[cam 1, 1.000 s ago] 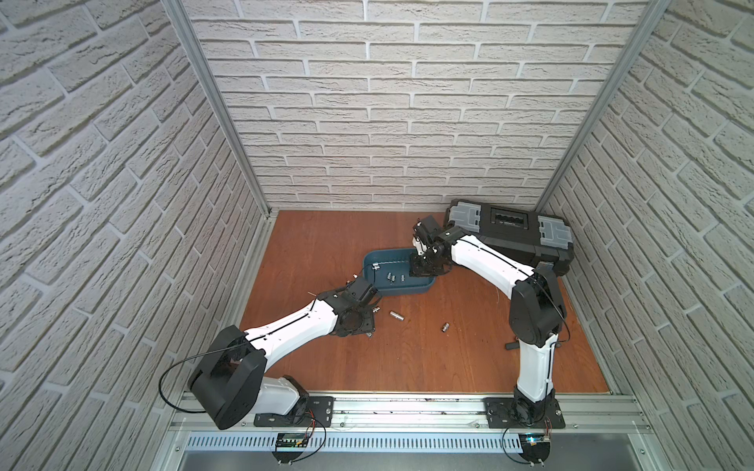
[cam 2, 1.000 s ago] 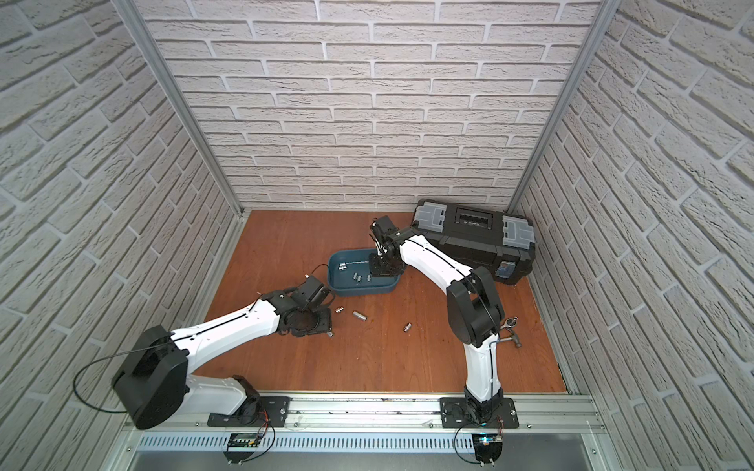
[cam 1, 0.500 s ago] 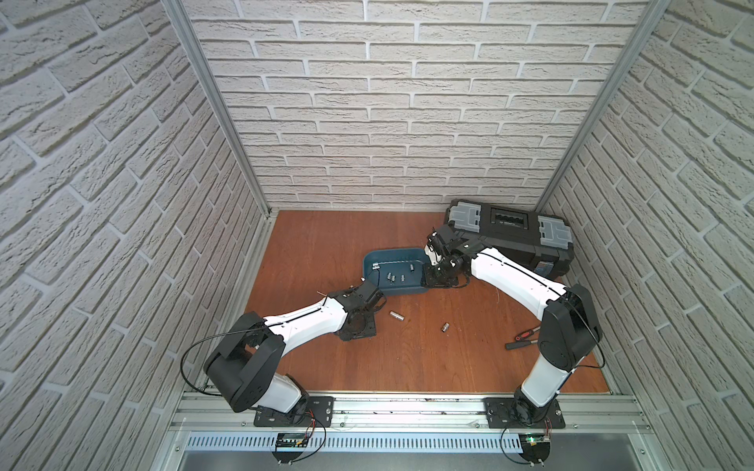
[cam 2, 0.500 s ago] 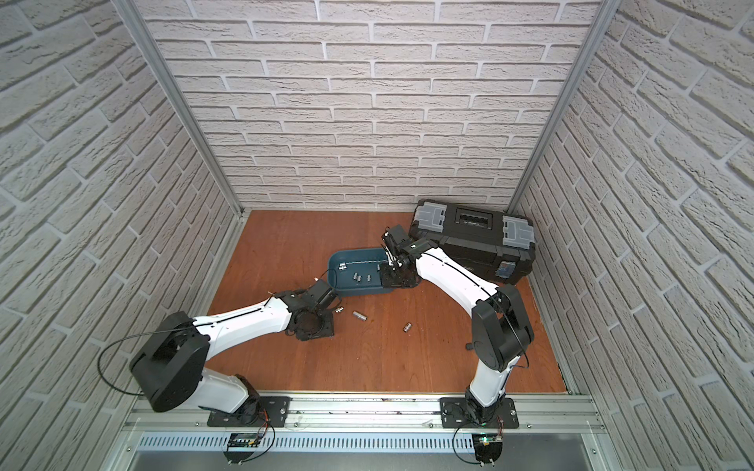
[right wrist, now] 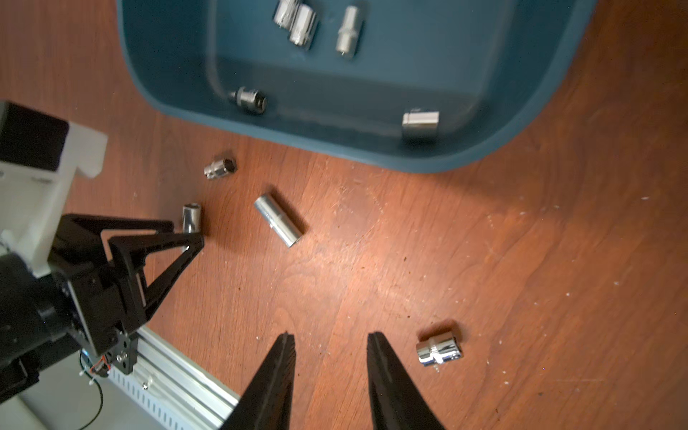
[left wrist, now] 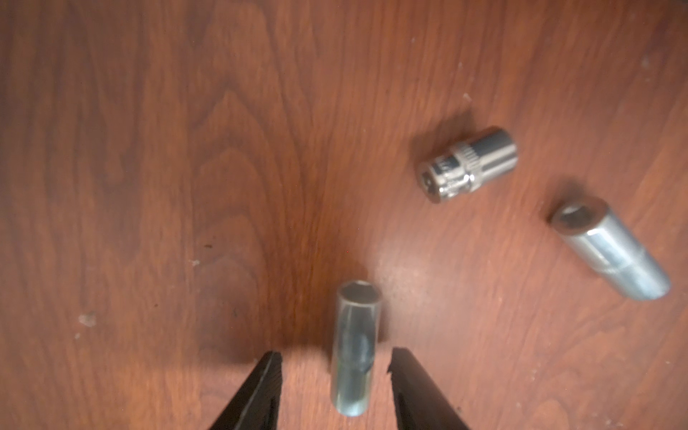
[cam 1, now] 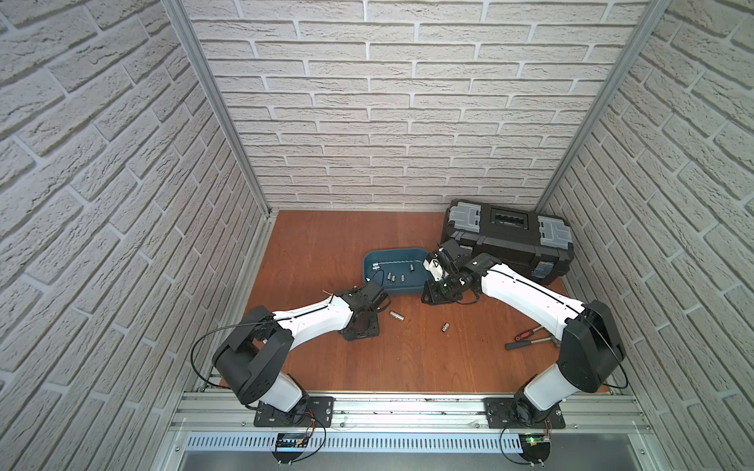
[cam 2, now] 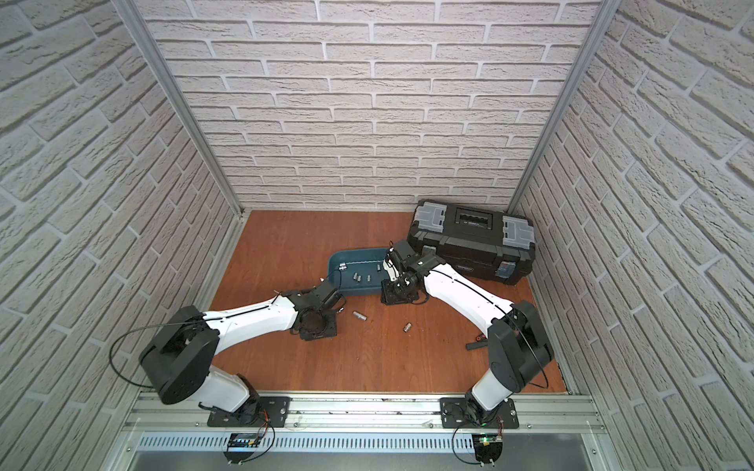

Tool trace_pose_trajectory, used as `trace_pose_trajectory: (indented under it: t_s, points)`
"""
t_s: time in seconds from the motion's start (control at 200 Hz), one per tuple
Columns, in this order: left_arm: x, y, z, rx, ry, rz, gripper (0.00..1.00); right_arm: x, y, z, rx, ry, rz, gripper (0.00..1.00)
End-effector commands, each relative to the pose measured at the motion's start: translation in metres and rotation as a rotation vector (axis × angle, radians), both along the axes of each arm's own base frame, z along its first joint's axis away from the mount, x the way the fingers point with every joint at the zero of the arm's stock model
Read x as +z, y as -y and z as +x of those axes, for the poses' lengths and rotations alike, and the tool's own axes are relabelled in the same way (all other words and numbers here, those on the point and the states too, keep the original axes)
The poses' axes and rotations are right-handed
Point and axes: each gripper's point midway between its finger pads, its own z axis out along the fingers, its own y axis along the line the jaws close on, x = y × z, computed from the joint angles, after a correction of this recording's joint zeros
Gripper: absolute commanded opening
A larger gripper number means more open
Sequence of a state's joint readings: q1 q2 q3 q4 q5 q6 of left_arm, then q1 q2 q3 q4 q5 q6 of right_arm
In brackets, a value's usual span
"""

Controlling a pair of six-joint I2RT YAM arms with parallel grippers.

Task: Put the socket on the desktop into the storage box
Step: Pick up the socket head from the center of the board.

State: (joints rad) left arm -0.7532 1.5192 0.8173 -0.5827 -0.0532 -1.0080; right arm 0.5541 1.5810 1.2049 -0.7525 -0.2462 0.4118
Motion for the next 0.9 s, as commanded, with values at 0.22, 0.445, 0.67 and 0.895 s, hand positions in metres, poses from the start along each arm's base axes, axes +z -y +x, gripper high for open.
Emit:
trace_pose_trajectory:
  t_s: [0.22,0.445,0.67,0.895]
  points:
    - [-0.001,0.004,0.006,-0.001,0.008,0.016,0.49,-0.001,-0.032,-0.030,0.198,0.029,0.092,0.38]
    - [-0.003,0.005,0.007,-0.013,0.005,0.024,0.45,-0.009,-0.037,-0.037,0.229,0.015,0.085,0.38]
    - [-0.006,0.003,0.008,-0.017,0.003,0.032,0.38,-0.013,-0.041,-0.035,0.213,0.019,0.092,0.38]
    - [-0.005,0.003,0.009,-0.021,0.005,0.027,0.23,-0.018,-0.042,-0.035,0.210,0.014,0.085,0.38]
